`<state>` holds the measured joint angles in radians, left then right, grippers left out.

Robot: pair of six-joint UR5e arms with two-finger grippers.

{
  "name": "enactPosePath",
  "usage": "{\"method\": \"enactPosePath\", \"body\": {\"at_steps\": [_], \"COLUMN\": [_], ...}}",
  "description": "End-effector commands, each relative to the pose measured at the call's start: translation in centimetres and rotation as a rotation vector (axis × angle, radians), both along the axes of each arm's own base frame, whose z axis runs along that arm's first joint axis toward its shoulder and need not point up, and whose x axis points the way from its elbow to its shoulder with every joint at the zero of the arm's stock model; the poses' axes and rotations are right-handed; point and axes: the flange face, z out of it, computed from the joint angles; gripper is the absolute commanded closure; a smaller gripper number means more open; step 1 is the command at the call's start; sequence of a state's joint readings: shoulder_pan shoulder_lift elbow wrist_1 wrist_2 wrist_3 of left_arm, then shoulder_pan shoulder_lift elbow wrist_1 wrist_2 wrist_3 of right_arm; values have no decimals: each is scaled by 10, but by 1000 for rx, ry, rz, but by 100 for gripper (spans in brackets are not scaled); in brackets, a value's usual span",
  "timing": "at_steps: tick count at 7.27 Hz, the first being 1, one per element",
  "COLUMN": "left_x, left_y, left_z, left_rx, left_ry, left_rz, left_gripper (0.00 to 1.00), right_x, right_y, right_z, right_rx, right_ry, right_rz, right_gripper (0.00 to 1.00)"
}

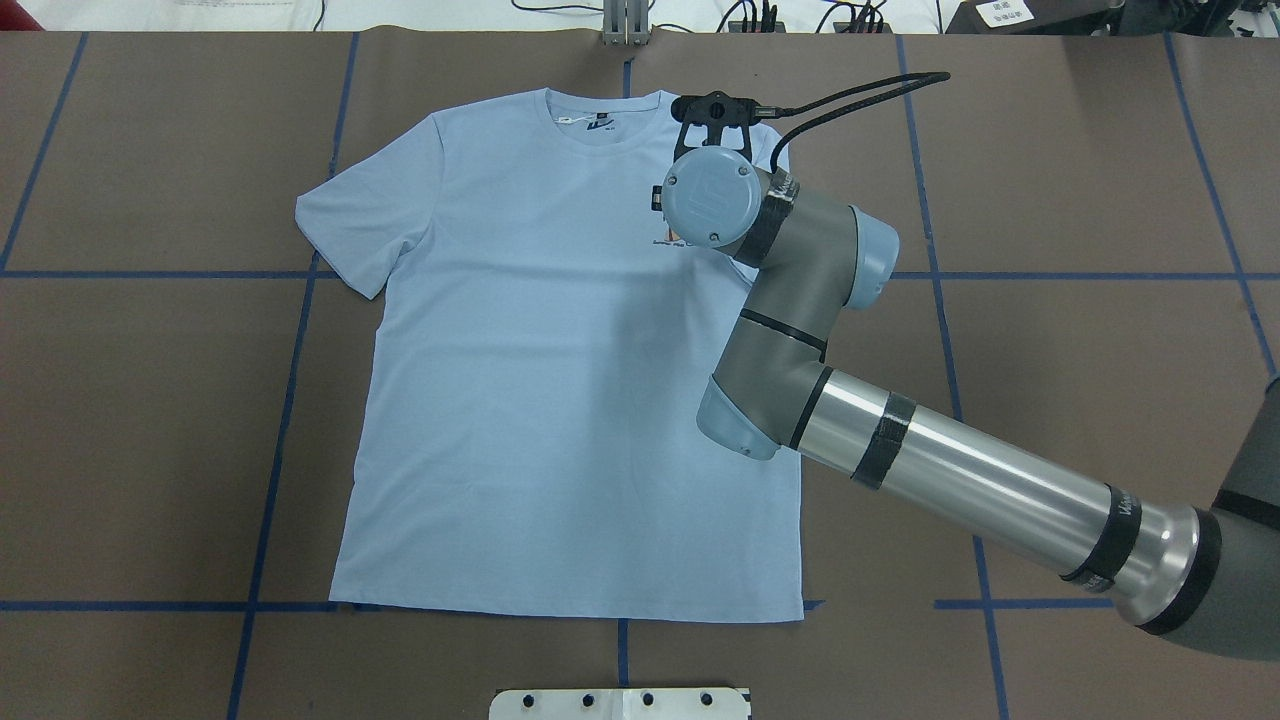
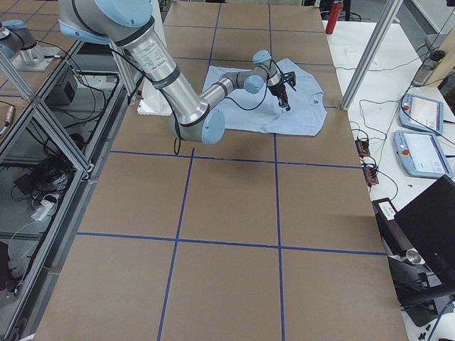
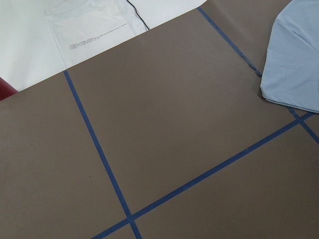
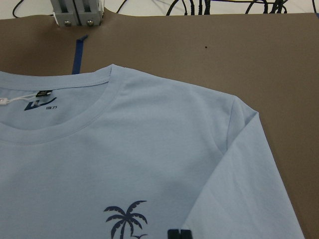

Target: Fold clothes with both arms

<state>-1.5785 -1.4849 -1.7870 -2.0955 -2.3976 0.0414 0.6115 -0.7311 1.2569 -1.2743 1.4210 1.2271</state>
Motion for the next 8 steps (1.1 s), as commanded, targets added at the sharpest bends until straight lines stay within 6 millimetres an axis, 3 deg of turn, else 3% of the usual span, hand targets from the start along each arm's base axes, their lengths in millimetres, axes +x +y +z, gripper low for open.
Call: {"method": "enactPosePath", "body": {"at_steps": [1, 2, 4, 5, 6, 7, 8], "left_x": [0, 0, 0, 0, 1, 12, 43], "left_y": [0, 0, -1, -5, -5, -16, -34], "left_z": [0, 1, 5, -7, -14, -16, -26], "left_rx": [-1, -3, -12, 13, 77, 53, -5], "left_ry": [1, 1, 2, -1, -1, 22, 66], "left_rz": [-1, -1, -2, -3, -4, -10, -6], "left_gripper": [0, 0, 0, 0, 0, 0, 0], "right_x": [-1, -3, 0, 14, 38, 77, 124], "right_y": [0, -1, -6, -17, -36, -63, -88], "right_z": [-7, -14, -42, -44, -40, -38, -29], "right_rx": [-24, -29, -38, -45, -39, -75, -80], "right_ry": [-40, -54, -87, -89, -74, -111, -130], "right_rz": [39, 45, -1, -42, -111, -169, -254], "right_gripper": [50, 1, 0, 0, 0, 0, 0]}}
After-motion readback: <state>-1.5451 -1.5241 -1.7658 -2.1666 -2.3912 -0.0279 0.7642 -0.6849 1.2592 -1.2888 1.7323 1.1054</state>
